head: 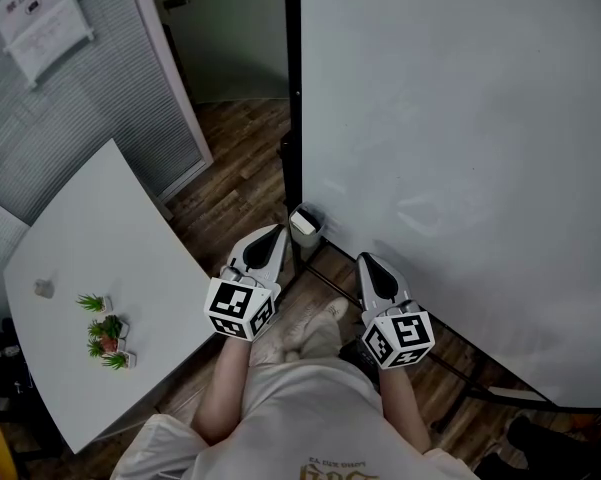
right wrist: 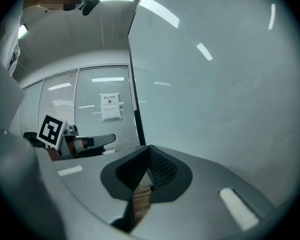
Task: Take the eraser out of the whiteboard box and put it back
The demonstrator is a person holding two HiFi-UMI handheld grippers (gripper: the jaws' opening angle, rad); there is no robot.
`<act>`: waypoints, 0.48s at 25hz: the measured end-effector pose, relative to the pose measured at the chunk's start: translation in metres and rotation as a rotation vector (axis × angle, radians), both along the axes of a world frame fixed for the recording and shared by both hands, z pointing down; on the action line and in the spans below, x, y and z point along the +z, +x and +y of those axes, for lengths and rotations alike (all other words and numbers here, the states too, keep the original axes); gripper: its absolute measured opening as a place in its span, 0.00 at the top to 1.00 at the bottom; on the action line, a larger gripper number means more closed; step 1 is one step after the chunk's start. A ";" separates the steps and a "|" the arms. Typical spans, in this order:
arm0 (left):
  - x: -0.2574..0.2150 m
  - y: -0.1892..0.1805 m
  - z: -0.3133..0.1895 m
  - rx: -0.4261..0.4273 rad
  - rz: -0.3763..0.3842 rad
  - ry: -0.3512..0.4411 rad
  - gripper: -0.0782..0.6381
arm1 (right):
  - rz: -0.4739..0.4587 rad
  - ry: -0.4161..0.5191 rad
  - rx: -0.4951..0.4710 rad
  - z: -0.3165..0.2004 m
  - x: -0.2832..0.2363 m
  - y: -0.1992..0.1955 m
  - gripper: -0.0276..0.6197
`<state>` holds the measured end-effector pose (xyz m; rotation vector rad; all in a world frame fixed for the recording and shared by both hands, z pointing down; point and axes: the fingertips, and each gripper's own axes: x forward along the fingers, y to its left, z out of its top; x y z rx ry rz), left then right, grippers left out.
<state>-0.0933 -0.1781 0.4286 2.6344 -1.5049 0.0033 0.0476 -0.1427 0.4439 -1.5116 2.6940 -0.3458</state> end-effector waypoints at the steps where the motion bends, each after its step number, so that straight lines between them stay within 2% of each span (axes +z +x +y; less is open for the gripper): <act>1: 0.001 0.001 0.000 0.002 -0.005 -0.004 0.89 | 0.002 -0.002 -0.003 0.000 0.000 0.000 0.94; 12: 0.006 0.010 0.005 0.007 -0.031 -0.022 0.89 | 0.009 0.001 -0.020 0.008 -0.001 0.005 0.94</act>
